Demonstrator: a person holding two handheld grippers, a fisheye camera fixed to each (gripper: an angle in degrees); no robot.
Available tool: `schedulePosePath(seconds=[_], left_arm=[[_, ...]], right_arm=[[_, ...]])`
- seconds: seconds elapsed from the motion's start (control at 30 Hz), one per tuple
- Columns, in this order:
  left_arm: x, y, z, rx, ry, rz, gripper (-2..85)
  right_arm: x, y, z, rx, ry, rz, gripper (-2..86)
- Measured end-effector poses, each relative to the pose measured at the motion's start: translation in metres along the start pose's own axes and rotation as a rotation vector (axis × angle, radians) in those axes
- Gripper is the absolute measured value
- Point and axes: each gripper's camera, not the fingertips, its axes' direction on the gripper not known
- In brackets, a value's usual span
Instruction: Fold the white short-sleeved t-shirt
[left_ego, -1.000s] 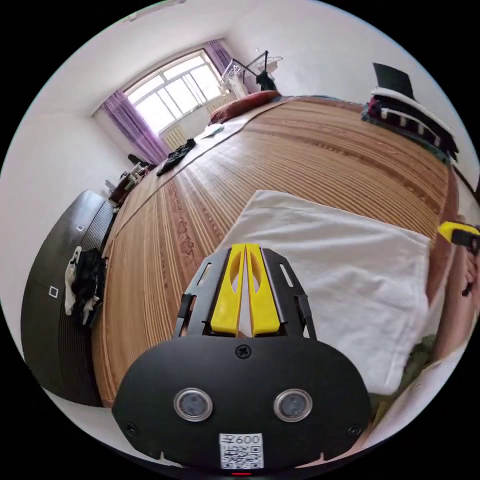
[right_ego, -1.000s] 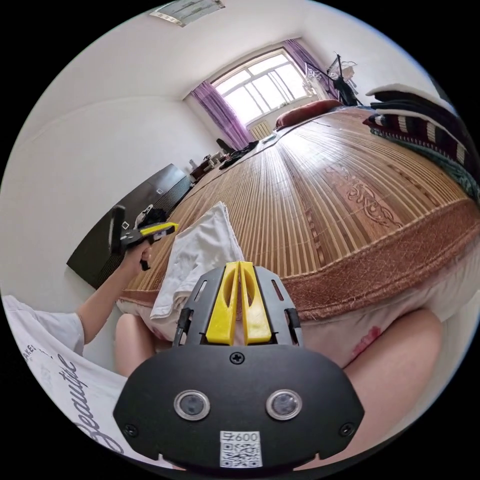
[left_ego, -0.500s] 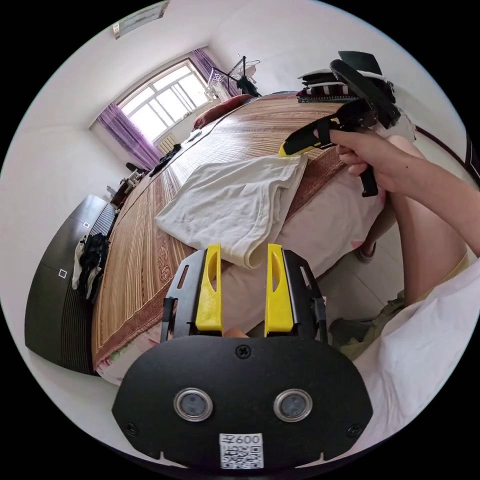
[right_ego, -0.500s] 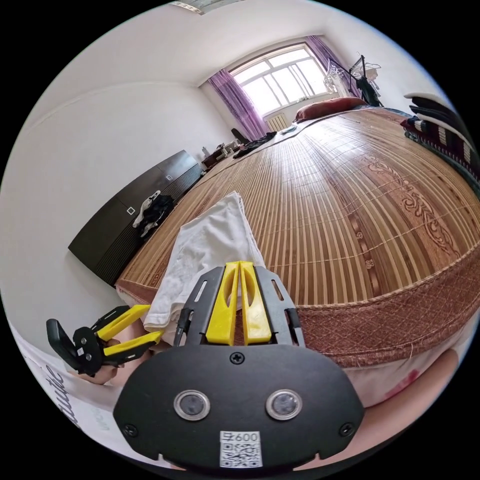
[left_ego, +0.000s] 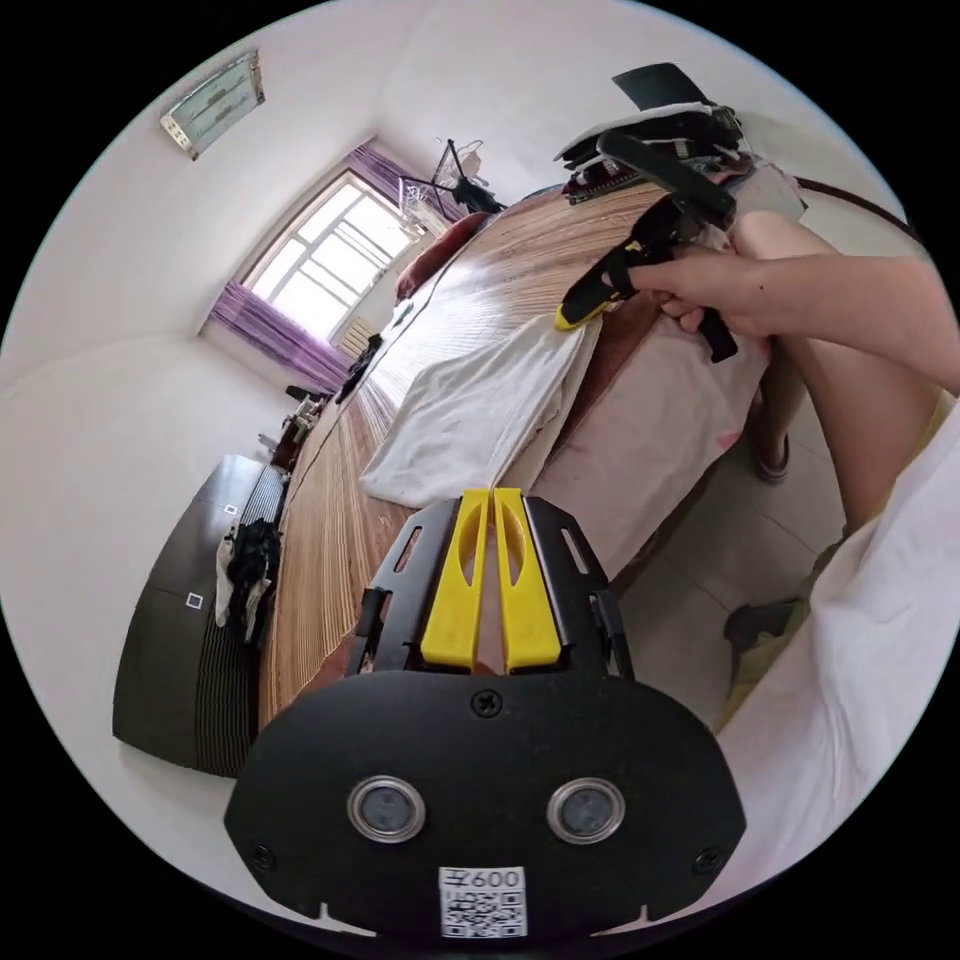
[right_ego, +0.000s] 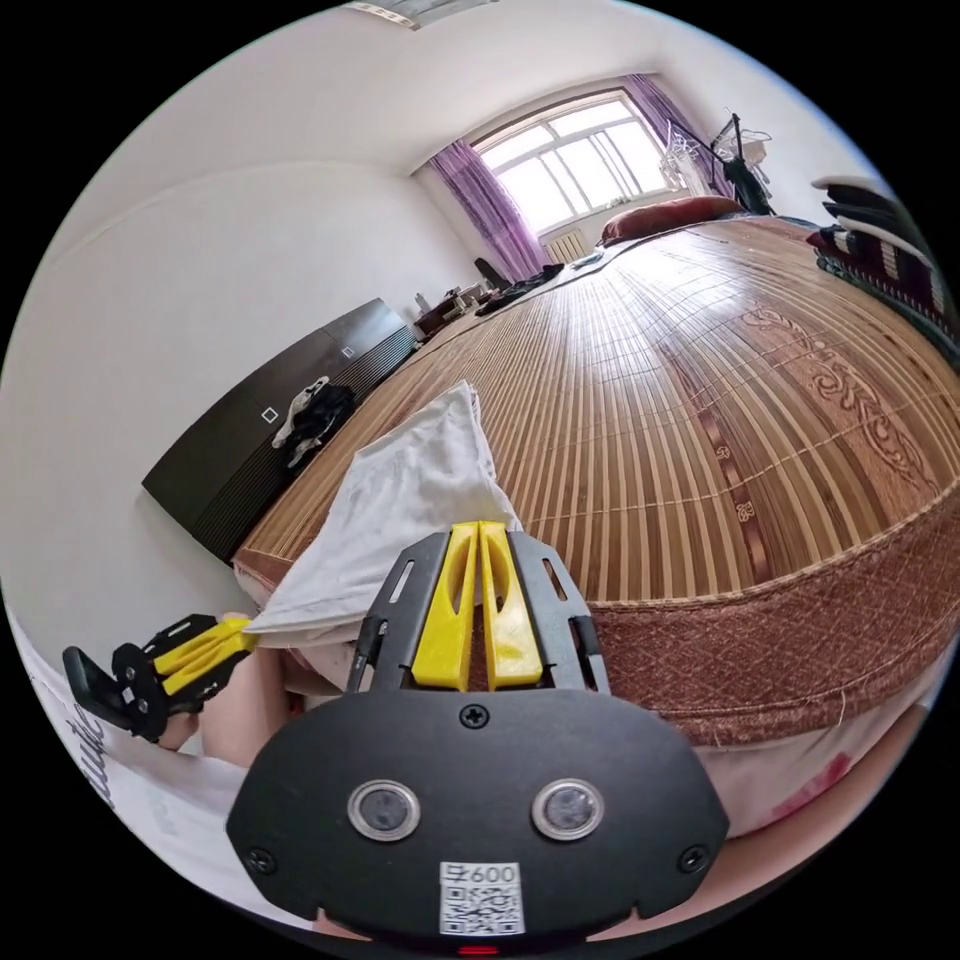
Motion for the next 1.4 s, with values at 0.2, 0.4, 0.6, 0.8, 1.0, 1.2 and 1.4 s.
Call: schedulePosePath(seconds=[0.2, 0.4, 0.6, 0.8, 1.0, 1.2, 1.4], left_arm=[[0.039, 0.015, 0.022, -0.054, -0.047, -0.009, 2.1], [0.006, 0.041, 0.006, -0.044, 0.047, -0.126, 1.4], [-0.09, 0.053, 0.022, 0.176, 0.077, -0.309, 1.0], [-0.167, -0.007, 0.138, 0.121, 0.061, -0.152, 1.0], [-0.197, -0.029, 0.263, -0.201, 0.183, -0.083, 0.9], [-0.18, 0.011, 0.25, -0.155, 0.159, -0.261, 0.8], [-0.08, 0.034, 0.196, -0.272, -0.068, -0.064, 0.8]], right_arm=[[-0.003, -0.002, -0.012, 0.004, -0.046, 0.066, -0.9], [-0.021, 0.007, -0.039, 0.069, 0.034, 0.056, -0.8], [-0.042, 0.019, -0.062, 0.211, 0.097, 0.156, -0.8], [-0.084, -0.029, -0.068, 0.134, 0.076, 0.075, -0.8], [-0.139, -0.088, -0.009, -0.283, 0.269, -0.179, -0.8], [-0.18, -0.152, 0.032, -0.544, 0.374, -0.374, -0.8], [-0.185, -0.226, 0.08, -0.579, 0.406, -0.51, -0.8]])
